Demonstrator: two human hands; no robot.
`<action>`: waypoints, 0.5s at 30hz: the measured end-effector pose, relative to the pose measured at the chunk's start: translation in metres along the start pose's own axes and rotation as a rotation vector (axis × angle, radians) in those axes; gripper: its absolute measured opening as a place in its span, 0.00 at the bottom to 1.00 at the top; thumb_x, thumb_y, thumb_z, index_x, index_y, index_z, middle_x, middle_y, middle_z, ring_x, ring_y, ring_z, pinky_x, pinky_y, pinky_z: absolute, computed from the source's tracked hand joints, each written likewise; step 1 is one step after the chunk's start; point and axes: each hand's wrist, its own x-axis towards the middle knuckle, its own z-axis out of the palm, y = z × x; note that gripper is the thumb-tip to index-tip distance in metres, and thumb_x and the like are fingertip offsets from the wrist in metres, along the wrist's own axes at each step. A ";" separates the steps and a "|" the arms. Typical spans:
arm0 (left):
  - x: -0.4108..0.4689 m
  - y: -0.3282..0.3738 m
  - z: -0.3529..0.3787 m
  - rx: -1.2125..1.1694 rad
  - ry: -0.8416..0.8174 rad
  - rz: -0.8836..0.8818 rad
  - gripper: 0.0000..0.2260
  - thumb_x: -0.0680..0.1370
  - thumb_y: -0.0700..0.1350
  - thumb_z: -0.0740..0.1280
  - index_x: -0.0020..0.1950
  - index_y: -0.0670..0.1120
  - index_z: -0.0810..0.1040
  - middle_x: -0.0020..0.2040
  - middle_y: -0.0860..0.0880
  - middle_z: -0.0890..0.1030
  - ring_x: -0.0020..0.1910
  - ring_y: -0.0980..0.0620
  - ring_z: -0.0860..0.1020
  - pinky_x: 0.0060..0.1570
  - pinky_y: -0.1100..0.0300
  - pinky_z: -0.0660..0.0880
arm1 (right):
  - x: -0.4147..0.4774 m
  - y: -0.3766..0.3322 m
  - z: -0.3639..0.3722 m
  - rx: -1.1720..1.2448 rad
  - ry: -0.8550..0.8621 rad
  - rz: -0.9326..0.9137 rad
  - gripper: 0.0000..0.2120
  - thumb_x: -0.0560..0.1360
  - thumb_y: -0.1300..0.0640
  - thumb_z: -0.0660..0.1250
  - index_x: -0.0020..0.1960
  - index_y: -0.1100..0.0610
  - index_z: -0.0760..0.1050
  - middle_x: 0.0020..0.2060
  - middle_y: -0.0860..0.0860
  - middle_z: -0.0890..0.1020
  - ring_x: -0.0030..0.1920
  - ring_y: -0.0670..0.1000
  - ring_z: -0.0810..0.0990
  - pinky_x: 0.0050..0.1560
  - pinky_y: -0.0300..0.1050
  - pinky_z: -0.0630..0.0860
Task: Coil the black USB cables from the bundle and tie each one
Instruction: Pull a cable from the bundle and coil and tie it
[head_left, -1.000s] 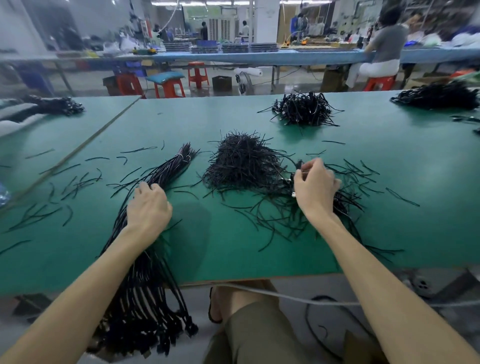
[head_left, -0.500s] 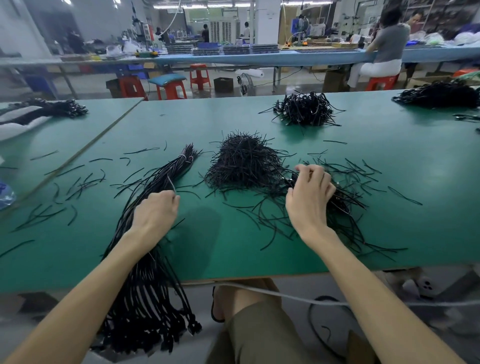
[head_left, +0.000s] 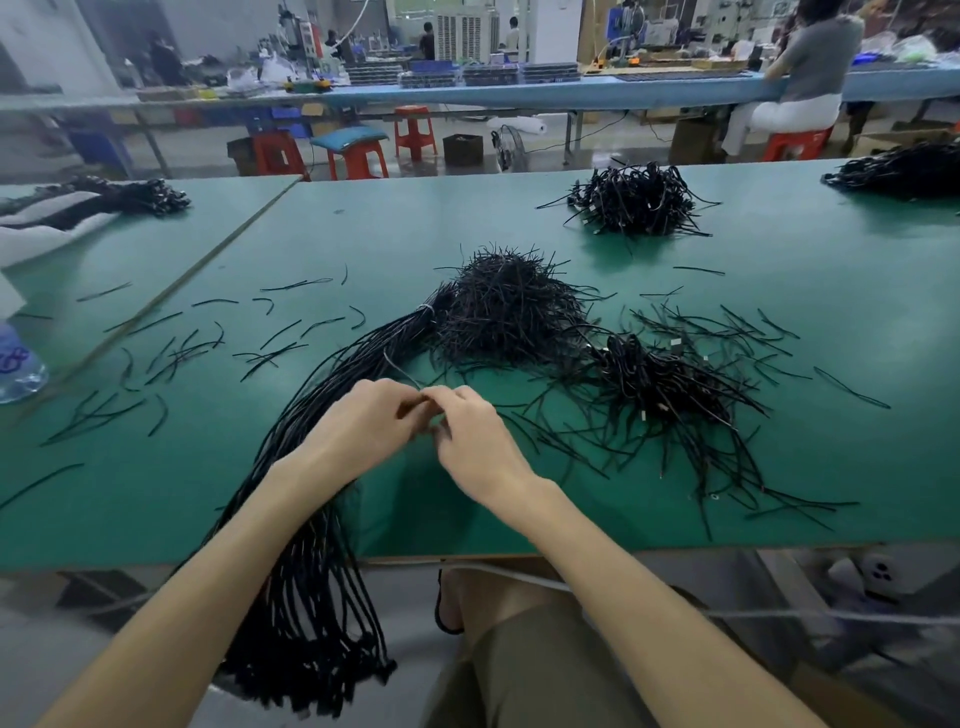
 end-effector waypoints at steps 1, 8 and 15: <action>0.003 -0.008 -0.001 0.024 0.046 0.019 0.09 0.82 0.51 0.66 0.44 0.52 0.81 0.42 0.52 0.81 0.41 0.50 0.79 0.42 0.54 0.75 | 0.002 0.000 0.000 0.063 0.008 0.037 0.17 0.79 0.67 0.60 0.64 0.54 0.77 0.55 0.53 0.80 0.56 0.55 0.78 0.59 0.50 0.77; 0.045 -0.053 0.010 0.167 0.118 -0.044 0.27 0.80 0.41 0.67 0.79 0.41 0.64 0.74 0.40 0.67 0.73 0.38 0.67 0.72 0.47 0.65 | 0.016 -0.014 0.008 0.537 0.006 0.340 0.17 0.82 0.54 0.62 0.69 0.58 0.68 0.52 0.52 0.82 0.47 0.49 0.86 0.51 0.47 0.83; 0.081 -0.065 0.026 0.212 0.055 -0.116 0.25 0.85 0.47 0.59 0.79 0.38 0.58 0.76 0.38 0.65 0.73 0.39 0.67 0.67 0.47 0.67 | 0.044 -0.038 0.034 0.423 -0.036 0.368 0.09 0.82 0.55 0.61 0.54 0.61 0.73 0.48 0.59 0.83 0.41 0.54 0.81 0.55 0.57 0.80</action>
